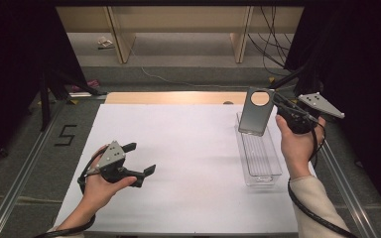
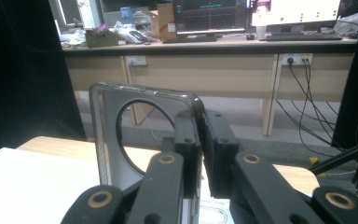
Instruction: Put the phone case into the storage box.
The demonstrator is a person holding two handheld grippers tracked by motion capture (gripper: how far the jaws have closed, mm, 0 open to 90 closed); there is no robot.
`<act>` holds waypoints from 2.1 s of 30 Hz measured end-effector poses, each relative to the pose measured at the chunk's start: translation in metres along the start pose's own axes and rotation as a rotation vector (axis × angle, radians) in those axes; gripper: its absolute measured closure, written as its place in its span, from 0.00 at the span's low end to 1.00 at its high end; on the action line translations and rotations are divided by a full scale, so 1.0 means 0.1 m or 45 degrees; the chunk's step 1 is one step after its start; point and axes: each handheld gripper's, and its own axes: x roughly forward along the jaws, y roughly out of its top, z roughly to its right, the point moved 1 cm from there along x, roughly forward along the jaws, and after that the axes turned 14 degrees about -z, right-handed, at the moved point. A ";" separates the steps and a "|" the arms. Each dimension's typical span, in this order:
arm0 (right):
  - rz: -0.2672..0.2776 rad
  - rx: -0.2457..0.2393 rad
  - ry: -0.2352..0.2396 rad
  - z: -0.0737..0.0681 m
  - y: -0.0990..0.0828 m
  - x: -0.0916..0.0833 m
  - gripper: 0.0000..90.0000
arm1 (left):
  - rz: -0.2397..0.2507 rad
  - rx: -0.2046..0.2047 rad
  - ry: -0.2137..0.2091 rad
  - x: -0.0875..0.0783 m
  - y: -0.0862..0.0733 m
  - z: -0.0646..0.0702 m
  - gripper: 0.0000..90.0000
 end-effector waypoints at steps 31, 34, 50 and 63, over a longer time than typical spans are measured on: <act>0.007 0.008 -0.029 0.08 0.00 -0.01 0.95 | 0.002 0.001 0.003 0.00 0.00 0.00 0.00; 0.005 0.008 -0.032 0.09 0.00 -0.01 0.95 | 0.001 0.001 0.003 0.00 0.00 0.00 0.00; 0.000 0.007 -0.045 0.13 0.00 0.00 0.95 | 0.003 -0.003 0.004 0.00 0.00 0.00 0.00; -0.007 0.000 -0.056 0.15 0.00 0.02 0.95 | 0.004 -0.002 0.004 0.00 0.00 -0.01 0.00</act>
